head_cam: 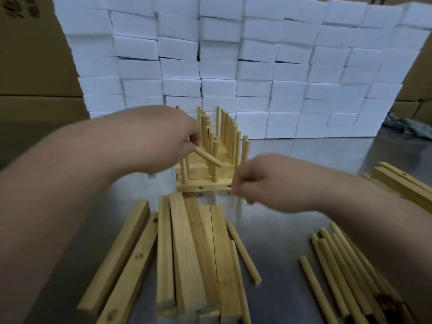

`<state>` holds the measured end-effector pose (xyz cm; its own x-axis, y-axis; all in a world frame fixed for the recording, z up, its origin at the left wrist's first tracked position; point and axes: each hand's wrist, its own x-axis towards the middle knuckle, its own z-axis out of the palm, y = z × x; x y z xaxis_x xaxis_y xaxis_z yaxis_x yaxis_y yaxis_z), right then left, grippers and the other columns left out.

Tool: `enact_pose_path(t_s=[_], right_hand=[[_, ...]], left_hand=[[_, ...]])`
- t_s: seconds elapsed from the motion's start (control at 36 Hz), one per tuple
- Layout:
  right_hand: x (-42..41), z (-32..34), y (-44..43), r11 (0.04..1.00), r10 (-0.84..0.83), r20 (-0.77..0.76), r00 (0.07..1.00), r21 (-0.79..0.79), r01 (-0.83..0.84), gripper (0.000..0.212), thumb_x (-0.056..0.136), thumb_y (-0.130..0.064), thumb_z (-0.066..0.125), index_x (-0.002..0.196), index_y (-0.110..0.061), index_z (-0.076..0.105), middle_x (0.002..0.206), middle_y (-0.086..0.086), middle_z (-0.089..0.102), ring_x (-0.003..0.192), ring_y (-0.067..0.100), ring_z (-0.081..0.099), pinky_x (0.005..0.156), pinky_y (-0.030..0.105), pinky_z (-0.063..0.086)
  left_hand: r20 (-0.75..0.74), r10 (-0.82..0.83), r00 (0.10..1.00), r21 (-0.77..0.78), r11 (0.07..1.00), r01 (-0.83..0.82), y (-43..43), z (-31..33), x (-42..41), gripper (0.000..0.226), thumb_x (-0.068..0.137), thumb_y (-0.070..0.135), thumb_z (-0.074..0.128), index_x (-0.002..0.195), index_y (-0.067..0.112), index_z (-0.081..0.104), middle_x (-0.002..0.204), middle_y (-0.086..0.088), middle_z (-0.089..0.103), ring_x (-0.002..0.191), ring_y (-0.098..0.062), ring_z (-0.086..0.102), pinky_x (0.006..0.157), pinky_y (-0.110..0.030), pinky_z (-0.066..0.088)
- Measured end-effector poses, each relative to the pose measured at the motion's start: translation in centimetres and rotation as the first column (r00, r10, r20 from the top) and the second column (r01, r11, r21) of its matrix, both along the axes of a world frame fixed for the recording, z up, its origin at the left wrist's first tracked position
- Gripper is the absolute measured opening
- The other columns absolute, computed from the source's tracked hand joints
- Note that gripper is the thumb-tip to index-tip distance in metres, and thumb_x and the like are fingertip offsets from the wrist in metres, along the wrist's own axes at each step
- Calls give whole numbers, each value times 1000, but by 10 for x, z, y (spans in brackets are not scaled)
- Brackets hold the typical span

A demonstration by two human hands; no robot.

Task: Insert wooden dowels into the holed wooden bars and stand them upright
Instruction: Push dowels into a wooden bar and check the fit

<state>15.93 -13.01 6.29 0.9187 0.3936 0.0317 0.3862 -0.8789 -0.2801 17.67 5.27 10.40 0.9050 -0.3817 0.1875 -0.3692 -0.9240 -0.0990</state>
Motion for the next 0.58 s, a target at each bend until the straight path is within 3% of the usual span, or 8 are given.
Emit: enact_pose_path(t_s=[0.11,0.22,0.31,0.42,0.47,0.58], right_hand=[[-5,-20,18,982,68,-57,996,-175,-76,18,90,-41,46,101,-33,58,81,-13,52,81,11,51,67,27,41],[-12,-20,25,985,70,-2,998,-157,-69,32,89,-53,42,113,-35,54,79,-14,44,83,10,45,60,23,33],[-22,-16,30,976,185,47,982,-124,-178,44,84,-58,46,124,-38,46,105,-11,49,103,13,48,78,27,38],[-39,-15,43,912,389,-59,919,-113,-394,53,85,-56,50,135,-41,38,133,-9,38,124,14,38,103,32,33],[-41,-15,45,911,394,-72,916,-100,-400,53,85,-57,48,135,-43,38,140,-12,33,128,12,34,104,29,28],[-42,-11,44,926,354,-17,935,-133,-353,53,82,-63,45,130,-40,43,130,-11,46,119,13,44,98,35,39]], left_hand=[[24,-8,1000,-16,1000,8,1,3,-1,18,94,31,43,78,34,51,69,11,51,62,-3,48,50,-24,27],[37,-27,999,6,1000,27,-1,-1,1,15,95,29,42,88,32,55,73,12,49,67,-3,44,51,-21,28],[41,-26,999,7,1000,25,-1,-2,2,14,95,29,42,88,31,54,73,12,49,67,-3,44,52,-22,28],[49,-22,999,7,1000,21,-2,-2,2,15,95,29,41,88,31,55,74,12,49,67,-3,43,51,-22,28],[52,-19,998,4,1000,18,-2,-2,2,16,95,30,41,89,31,56,73,12,49,66,-3,43,51,-23,27],[59,-9,998,1,1000,9,-2,-2,1,16,95,31,40,90,32,56,74,11,50,68,-4,45,51,-23,28]])
